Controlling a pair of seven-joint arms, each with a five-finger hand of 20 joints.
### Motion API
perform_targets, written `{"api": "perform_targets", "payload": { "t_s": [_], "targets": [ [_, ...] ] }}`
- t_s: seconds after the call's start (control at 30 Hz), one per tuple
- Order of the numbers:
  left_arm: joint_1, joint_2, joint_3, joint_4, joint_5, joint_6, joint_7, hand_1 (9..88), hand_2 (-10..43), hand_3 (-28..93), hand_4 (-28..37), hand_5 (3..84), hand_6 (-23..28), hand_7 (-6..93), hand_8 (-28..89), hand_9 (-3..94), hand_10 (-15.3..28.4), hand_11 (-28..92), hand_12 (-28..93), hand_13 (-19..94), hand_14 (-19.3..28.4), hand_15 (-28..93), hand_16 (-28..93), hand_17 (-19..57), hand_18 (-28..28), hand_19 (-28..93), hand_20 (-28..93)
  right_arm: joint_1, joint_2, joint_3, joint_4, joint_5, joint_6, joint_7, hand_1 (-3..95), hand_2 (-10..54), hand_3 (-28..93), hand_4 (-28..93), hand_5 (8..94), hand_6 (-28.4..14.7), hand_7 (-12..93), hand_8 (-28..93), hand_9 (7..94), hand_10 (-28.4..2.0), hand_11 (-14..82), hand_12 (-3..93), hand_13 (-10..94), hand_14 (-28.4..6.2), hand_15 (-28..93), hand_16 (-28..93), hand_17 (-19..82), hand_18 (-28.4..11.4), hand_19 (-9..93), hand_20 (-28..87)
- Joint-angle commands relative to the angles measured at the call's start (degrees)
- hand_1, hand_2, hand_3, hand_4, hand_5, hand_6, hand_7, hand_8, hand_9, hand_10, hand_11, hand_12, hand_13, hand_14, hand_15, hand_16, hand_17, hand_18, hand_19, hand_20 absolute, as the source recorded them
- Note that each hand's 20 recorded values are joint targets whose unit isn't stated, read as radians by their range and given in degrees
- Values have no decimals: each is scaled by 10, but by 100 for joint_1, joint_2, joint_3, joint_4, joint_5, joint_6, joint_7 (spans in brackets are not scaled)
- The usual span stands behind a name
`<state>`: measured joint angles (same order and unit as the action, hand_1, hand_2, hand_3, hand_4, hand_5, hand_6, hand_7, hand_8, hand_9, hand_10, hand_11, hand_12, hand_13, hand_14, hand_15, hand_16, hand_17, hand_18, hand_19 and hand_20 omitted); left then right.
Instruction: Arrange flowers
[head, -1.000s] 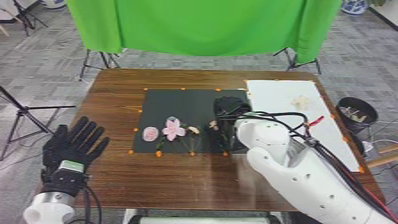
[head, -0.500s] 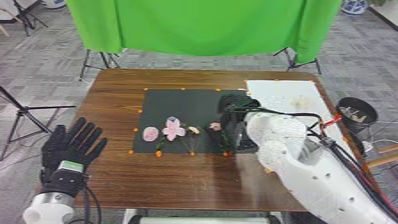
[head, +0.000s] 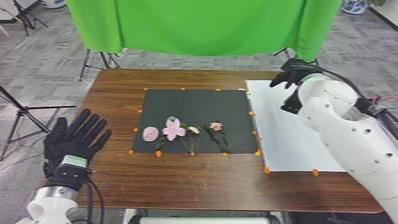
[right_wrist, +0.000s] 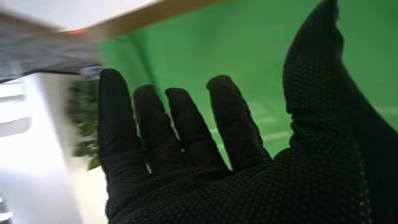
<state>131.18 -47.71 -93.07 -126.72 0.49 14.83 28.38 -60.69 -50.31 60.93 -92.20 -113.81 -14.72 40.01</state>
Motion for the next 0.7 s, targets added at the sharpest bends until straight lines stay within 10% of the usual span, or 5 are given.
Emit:
{"api": "perform_targets", "payload": {
  "t_s": [0.03, 0.37, 0.7],
  "targets": [
    [61, 1, -53, -16, 30, -131, -20, 288, 84, 717, -283, 403, 97, 144, -88, 336, 161, 195, 114, 221, 160, 362, -65, -77, 151, 387, 83, 166, 245, 150, 539, 663, -834, 308, 309, -11, 786, -275, 382, -61, 127, -109, 305, -180, 84, 94, 225, -190, 213, 58, 164, -188, 512, 84],
    [11, -49, -31, 52, 5, -309, -46, 285, 81, 726, -283, 404, 96, 143, -87, 338, 161, 191, 117, 225, 162, 361, -62, -78, 152, 386, 83, -245, 14, 225, 1015, 757, -1073, 100, 335, 38, 794, -279, 379, -43, 163, -127, 287, -154, 128, 64, 252, -184, 243, 30, 309, -212, 468, 36],
    [41, -89, -13, 58, -55, -336, -57, 285, 81, 726, -283, 404, 96, 141, -86, 340, 161, 189, 120, 228, 162, 360, -58, -78, 153, 386, 84, -655, 92, 88, 935, 11, -673, -336, 516, -26, 763, -282, 568, -12, 242, -114, 602, -120, 215, 187, 564, -107, 382, 177, 410, -164, 684, 100]
  ]
}}
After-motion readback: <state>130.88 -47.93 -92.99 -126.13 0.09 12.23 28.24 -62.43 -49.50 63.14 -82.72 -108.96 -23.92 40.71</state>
